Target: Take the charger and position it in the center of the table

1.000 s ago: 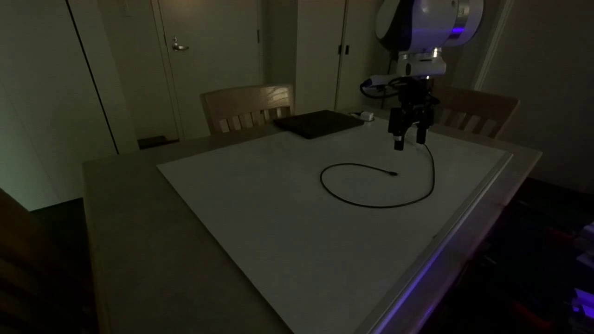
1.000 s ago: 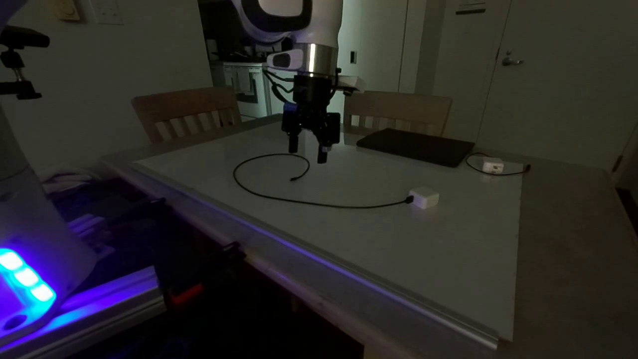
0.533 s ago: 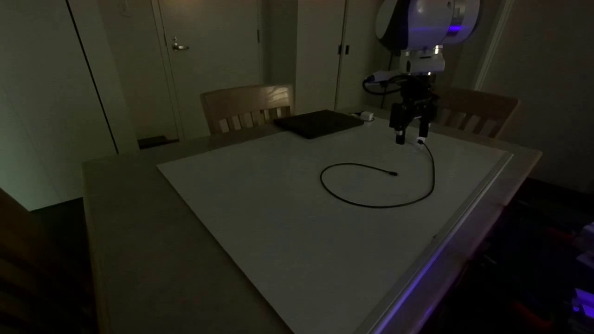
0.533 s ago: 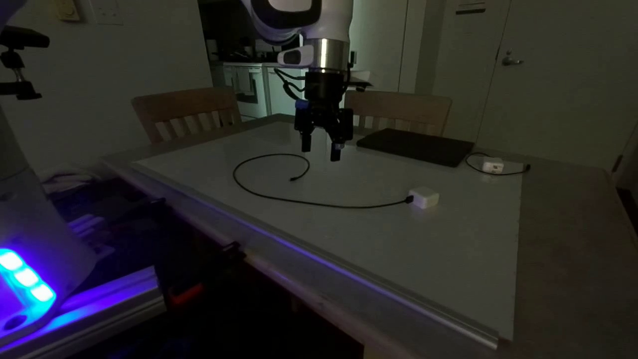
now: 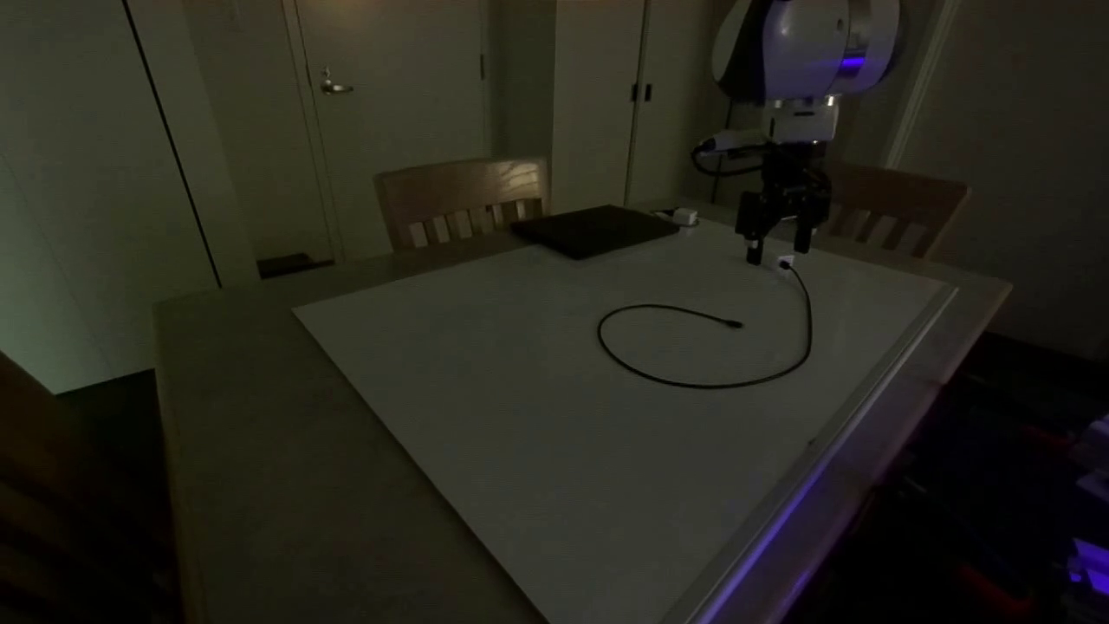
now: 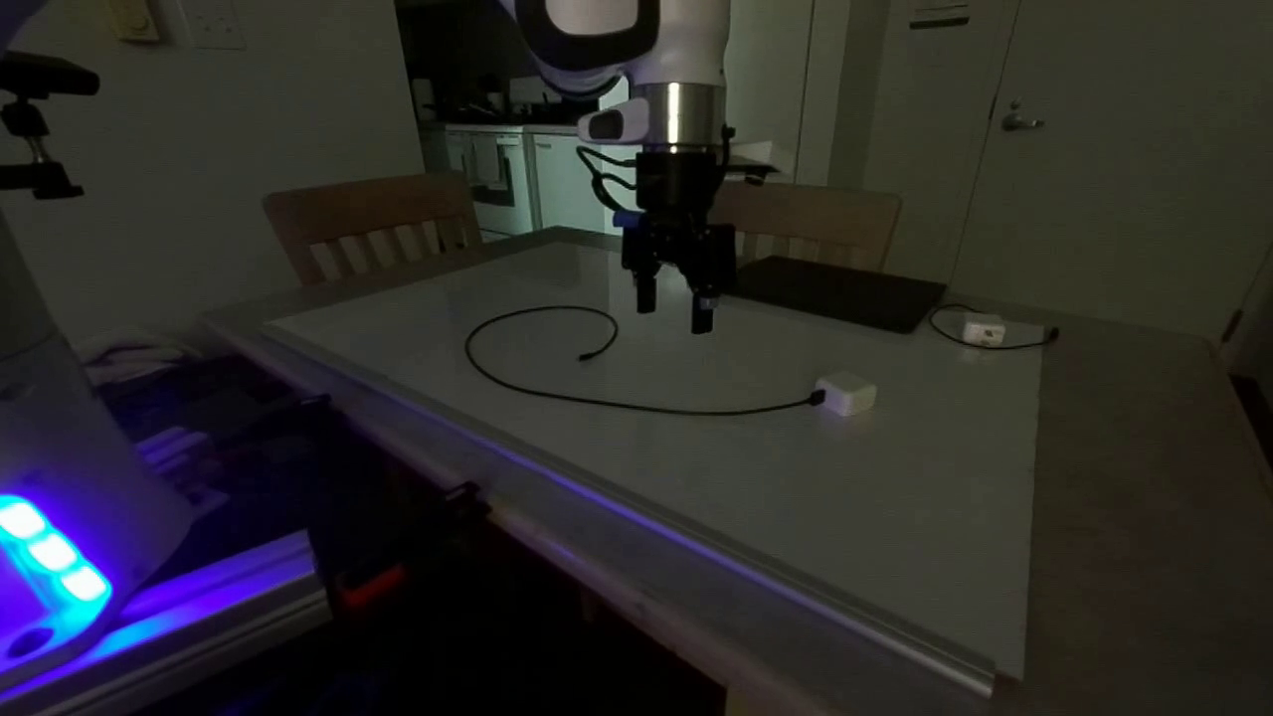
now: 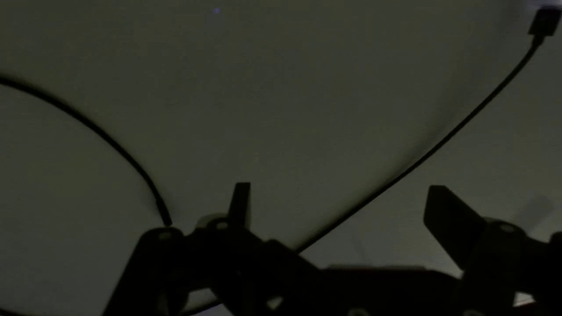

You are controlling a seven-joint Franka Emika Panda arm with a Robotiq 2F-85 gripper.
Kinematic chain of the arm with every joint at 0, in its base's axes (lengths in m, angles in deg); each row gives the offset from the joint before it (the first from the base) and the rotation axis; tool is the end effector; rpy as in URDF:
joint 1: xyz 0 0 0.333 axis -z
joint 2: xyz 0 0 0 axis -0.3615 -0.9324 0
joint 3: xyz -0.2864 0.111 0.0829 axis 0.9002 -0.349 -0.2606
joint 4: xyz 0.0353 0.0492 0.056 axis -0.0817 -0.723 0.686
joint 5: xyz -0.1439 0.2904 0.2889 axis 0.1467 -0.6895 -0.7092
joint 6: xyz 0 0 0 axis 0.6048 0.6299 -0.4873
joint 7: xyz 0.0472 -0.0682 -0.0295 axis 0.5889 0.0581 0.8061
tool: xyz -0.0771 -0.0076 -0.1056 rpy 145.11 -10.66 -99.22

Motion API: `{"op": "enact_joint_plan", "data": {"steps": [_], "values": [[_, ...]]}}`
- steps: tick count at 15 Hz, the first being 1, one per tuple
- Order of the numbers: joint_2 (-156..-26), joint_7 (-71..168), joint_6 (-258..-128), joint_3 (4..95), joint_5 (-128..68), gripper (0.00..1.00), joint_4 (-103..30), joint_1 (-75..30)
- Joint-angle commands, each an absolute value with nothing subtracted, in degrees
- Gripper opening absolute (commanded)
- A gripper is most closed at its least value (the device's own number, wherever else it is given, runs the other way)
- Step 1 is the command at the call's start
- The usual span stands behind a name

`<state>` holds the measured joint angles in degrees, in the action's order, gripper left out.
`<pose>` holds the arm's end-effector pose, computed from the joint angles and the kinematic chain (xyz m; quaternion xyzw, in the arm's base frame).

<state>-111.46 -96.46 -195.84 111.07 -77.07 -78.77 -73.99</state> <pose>0.4864 -0.1649 0.1547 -0.1336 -0.9894 0.0414 0.0396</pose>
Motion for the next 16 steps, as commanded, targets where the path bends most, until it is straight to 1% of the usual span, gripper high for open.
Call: {"op": "enact_joint_plan", "data": {"steps": [1, 3, 6, 8, 9, 10, 11, 12, 16], "values": [[-114.51, -96.46, -197.58, 112.54, -80.17, 1.0, -77.07, -71.5], [-114.33, -96.46, -197.64, 112.07, -80.88, 1.0, -75.37, -68.78], [-115.2, -95.3, -198.89, 109.34, -81.57, 1.0, -71.52, -63.82], [-115.51, -93.26, -197.47, 107.04, -80.67, 1.0, -68.06, -59.45], [-111.07, -96.59, -199.36, 102.37, -72.97, 1.0, -67.01, -54.07], [-111.65, -97.73, -198.66, 100.86, -70.12, 1.0, -65.47, -51.78], [-116.13, -95.73, -194.62, 103.73, -72.91, 1.0, -63.49, -53.62], [-116.48, -96.55, -193.9, 102.75, -71.86, 1.0, -62.37, -51.98], [-125.13, -96.3, -186.17, 110.13, -78.03, 1.0, -60.64, -54.83]]}}
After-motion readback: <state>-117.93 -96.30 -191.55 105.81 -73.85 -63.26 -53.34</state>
